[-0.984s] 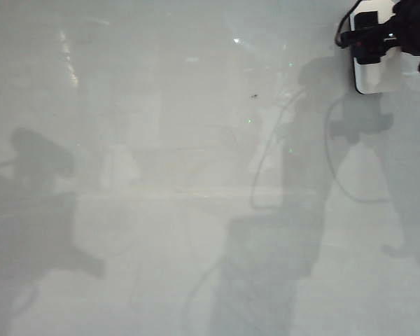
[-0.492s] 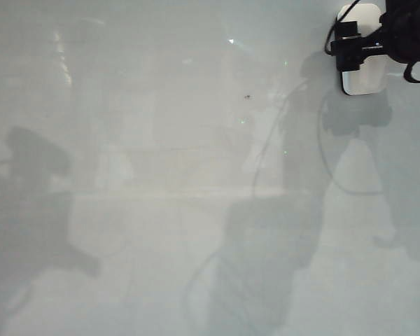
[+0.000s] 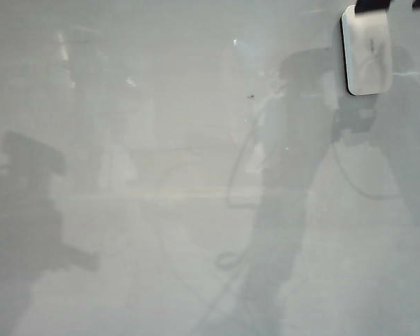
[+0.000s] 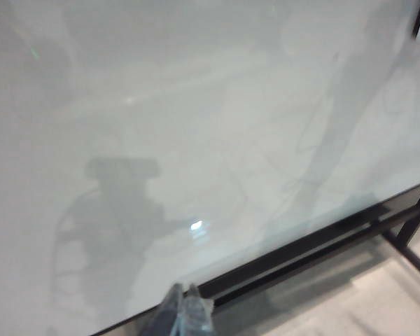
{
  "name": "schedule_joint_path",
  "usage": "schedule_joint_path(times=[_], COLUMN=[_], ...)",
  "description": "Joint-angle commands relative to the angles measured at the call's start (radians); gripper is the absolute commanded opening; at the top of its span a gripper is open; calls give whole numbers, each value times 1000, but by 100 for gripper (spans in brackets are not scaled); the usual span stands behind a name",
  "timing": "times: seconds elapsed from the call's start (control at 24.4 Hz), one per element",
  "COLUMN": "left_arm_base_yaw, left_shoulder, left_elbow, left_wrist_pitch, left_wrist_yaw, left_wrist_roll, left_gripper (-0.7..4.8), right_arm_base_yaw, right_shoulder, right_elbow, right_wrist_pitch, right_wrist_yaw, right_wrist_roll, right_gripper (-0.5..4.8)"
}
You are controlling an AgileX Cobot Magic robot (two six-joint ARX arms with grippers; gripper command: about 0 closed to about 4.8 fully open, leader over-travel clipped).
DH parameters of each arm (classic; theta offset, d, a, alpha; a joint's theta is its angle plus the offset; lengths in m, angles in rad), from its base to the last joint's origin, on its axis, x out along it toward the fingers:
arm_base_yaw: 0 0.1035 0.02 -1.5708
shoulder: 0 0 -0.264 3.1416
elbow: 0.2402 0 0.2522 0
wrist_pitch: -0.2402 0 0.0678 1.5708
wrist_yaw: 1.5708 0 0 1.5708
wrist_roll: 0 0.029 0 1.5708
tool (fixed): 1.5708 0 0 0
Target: Grab the whiteboard eraser that is attached to the surface of the whiteboard and use it to clean the writing on the whiteboard.
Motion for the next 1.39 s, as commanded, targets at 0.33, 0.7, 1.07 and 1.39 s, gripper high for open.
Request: schedule_joint_path(times=[0.33,0.7,1.07,1.39], left_arm_base_yaw=[0,0,0,-1], left_shoulder=[3,3,2,2], left_elbow=[-474,-795,-887,-899], left_wrist_pitch=[734,1041,1040,985], left_wrist_yaw=[-183,-186,-13,-11], left_wrist_roll=[-67,-76,-87,-120], left_gripper=[-5,-5,-5,-5], right_arm_base_yaw=[139,179,179,179], right_shoulder=[-500,-873,-982,-982], right_elbow=[-40,-249,-465,-624], right_wrist_pitch=[-435,-540,-548,-547], right_wrist_yaw=[-31,-163,-272,-275], right_wrist_roll=[100,195,231,232], right_gripper=[-1,-1,-1,0])
